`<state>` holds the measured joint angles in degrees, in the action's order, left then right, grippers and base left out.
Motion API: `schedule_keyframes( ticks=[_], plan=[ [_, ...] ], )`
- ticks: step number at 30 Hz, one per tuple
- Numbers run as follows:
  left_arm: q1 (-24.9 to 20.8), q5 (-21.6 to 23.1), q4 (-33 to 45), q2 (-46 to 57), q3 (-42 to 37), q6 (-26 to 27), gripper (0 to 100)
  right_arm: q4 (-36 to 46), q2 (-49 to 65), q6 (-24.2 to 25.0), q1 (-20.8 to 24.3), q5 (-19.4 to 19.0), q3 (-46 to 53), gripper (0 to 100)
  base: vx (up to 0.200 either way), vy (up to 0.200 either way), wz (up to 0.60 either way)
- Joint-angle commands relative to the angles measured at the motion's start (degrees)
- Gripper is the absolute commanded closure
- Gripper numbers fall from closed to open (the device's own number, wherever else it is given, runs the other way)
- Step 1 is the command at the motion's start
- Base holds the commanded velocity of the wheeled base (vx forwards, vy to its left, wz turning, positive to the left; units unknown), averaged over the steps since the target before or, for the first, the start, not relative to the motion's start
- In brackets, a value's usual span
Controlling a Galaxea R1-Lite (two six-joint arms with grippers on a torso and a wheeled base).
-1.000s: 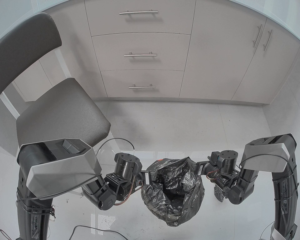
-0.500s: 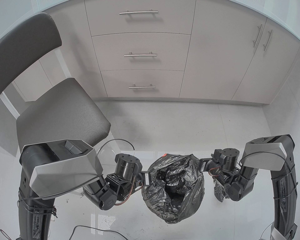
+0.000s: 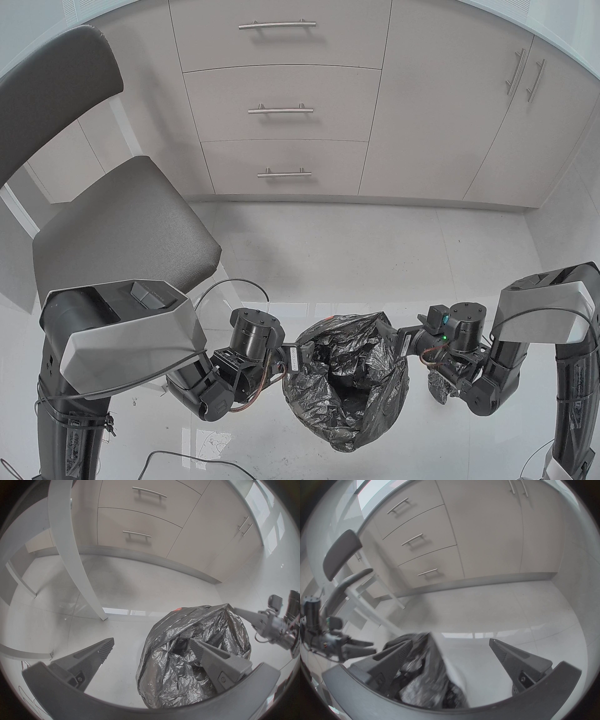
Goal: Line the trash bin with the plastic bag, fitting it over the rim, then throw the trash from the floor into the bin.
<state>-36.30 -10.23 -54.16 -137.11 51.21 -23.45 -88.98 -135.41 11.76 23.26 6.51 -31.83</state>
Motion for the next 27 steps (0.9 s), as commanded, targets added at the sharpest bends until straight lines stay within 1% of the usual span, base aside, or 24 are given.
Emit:
schedule_keyframes(
  ticks=[1, 7, 10, 13, 21, 27],
  plan=[
    [0.1, -0.1, -0.2, 0.0, -0.1, -0.1, 0, -1.0, 4.9, 1.4, 4.3, -1.8, 9.2, 0, 0.0, 0.0, 0.0],
    [0.0, -0.1, -0.2, 0.0, -0.1, -0.1, 0, -1.0, 0.0, 3.4, 3.0, -1.2, 13.0, 0, 0.0, 0.0, 0.0],
    [0.0, -0.1, -0.2, 0.0, -0.1, -0.1, 0, -1.0, -1.1, 3.5, 2.4, -1.1, 12.4, 0, 0.0, 0.0, 0.0],
    [0.0, -0.1, -0.2, 0.0, -0.1, -0.2, 0, -1.0, -2.0, 3.5, 0.8, -0.8, 10.3, 0, 0.0, 0.0, 0.0],
    [-0.1, -0.1, -0.2, -0.2, -0.1, -0.2, 0, -1.0, -1.8, 3.6, -0.6, 1.9, 10.7, 0, 0.0, 0.0, 0.0],
    [-0.1, -0.1, -0.3, -0.4, -0.1, -0.3, 0, -1.0, -2.0, 3.6, -2.8, 2.2, 9.9, 0, 0.0, 0.0, 0.0]
  ],
)
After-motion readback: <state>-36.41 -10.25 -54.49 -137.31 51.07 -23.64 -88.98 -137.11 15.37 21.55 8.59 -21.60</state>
